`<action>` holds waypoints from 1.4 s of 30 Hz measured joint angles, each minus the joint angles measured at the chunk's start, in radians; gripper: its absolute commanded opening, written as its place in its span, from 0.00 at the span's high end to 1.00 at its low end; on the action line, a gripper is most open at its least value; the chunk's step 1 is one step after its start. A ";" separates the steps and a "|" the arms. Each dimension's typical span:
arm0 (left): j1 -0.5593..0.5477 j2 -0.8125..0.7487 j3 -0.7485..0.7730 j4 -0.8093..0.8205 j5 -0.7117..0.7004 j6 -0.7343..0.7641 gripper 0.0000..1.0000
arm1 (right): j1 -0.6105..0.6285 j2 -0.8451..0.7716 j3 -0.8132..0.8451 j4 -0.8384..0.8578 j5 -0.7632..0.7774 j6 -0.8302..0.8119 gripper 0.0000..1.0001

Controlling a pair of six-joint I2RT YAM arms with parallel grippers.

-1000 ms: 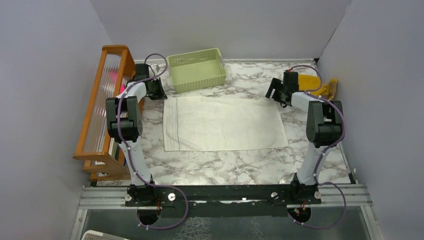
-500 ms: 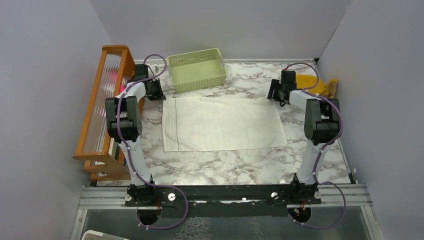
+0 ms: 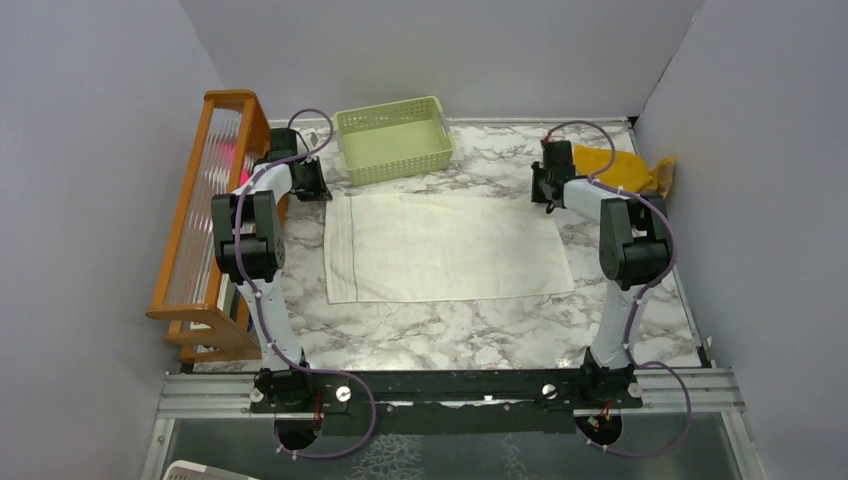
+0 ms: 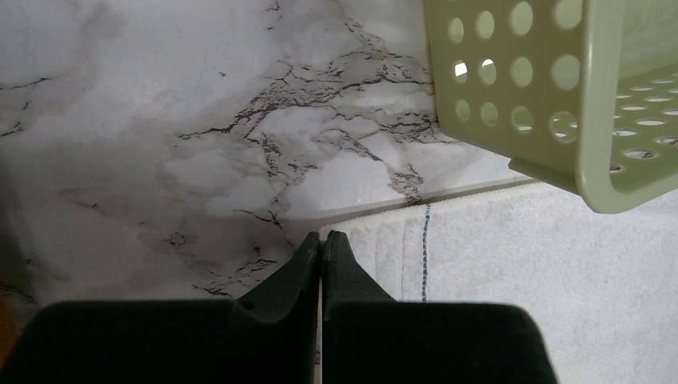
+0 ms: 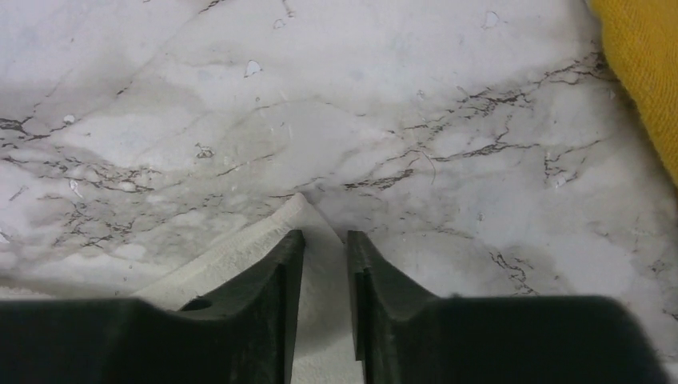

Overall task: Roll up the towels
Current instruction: Fold the towel at the center of the board.

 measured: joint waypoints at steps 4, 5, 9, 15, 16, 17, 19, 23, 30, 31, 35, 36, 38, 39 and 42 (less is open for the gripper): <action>0.000 0.001 0.005 -0.002 0.000 0.000 1.00 | -0.008 0.002 0.000 0.003 -0.052 0.040 0.99; 0.000 0.002 0.006 -0.003 0.000 0.000 1.00 | -0.023 0.002 -0.002 0.006 -0.082 0.055 0.99; 0.002 0.008 0.033 -0.014 0.000 0.000 1.00 | -0.095 0.002 -0.004 0.012 -0.162 0.113 0.99; 0.005 0.020 0.101 -0.026 0.021 -0.012 1.00 | -0.125 -0.039 -0.013 0.010 -0.172 0.179 0.99; 0.005 0.020 0.118 -0.027 0.026 -0.014 1.00 | -0.124 -0.060 -0.014 0.011 -0.172 0.188 0.99; 0.006 0.020 0.135 -0.027 0.033 -0.016 1.00 | -0.121 -0.083 -0.015 0.015 -0.172 0.193 0.99; 0.008 0.020 0.164 -0.016 0.051 -0.016 1.00 | -0.118 -0.138 -0.015 0.033 -0.171 0.203 0.99; 0.008 0.016 0.173 0.022 0.092 -0.015 1.00 | -0.118 -0.241 -0.015 0.085 -0.164 0.206 0.99; 0.008 -0.038 0.068 0.102 0.144 -0.007 1.00 | -0.118 -0.301 -0.048 0.111 -0.140 0.227 0.99; 0.008 -0.059 0.031 0.126 0.154 -0.007 1.00 | -0.119 -0.311 -0.072 0.111 -0.134 0.236 0.99; 0.009 -0.153 -0.133 0.214 0.191 -0.012 1.00 | -0.119 -0.365 -0.182 0.091 -0.108 0.275 0.99; 0.008 -0.174 -0.170 0.236 0.200 -0.012 1.00 | -0.119 -0.382 -0.210 0.082 -0.100 0.289 0.99; 0.001 -0.227 -0.258 0.272 0.219 -0.012 1.00 | -0.119 -0.418 -0.269 0.066 -0.079 0.318 0.99; -0.003 -0.250 -0.299 0.293 0.227 -0.011 1.00 | -0.120 -0.434 -0.293 0.059 -0.069 0.330 0.99; -0.027 -0.312 -0.411 0.358 0.239 -0.019 1.00 | -0.120 -0.476 -0.355 0.043 -0.031 0.353 0.99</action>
